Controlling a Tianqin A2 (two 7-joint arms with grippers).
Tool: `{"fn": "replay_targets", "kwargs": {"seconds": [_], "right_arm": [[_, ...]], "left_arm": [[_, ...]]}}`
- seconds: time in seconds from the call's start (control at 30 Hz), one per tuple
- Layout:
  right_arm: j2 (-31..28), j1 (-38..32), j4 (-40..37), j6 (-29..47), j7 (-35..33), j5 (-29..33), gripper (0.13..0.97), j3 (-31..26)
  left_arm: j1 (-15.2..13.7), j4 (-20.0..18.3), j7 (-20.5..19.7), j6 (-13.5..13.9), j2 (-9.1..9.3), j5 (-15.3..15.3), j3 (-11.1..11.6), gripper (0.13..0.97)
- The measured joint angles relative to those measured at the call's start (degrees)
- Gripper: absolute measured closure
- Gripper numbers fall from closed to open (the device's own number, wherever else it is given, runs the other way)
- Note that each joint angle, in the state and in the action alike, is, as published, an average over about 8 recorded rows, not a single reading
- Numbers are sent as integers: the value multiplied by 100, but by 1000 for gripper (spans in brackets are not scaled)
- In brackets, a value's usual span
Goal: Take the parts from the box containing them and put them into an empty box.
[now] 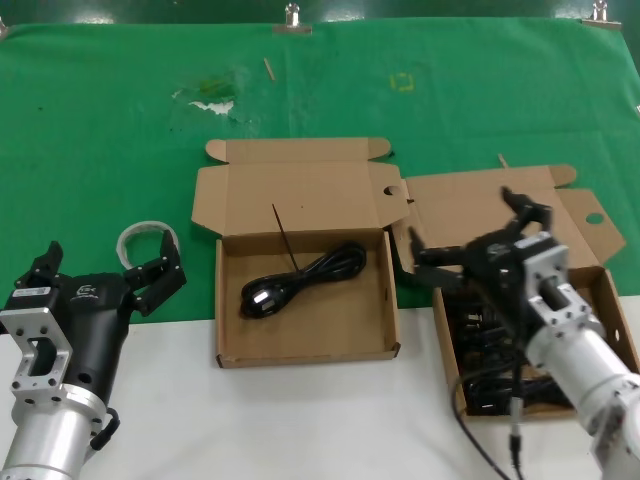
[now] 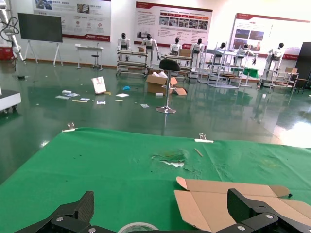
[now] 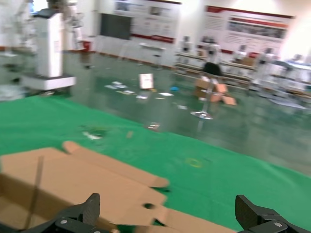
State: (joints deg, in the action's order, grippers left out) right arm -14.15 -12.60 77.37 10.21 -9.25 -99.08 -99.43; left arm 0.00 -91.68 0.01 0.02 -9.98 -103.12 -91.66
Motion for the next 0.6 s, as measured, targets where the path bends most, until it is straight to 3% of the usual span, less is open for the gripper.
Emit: {"fn": "replay_targets", "kwargs": {"seconds": [0.33,0.6], "right_arm": [[-209,864,982,-698,634,-277,129,533],[-248,1030,1169,-835,757,-331,129,634]], "left_arm": [[0,1,0,-1,0,-1,-1,132],[0,1,0,-1,0,-1,-2,132]]}}
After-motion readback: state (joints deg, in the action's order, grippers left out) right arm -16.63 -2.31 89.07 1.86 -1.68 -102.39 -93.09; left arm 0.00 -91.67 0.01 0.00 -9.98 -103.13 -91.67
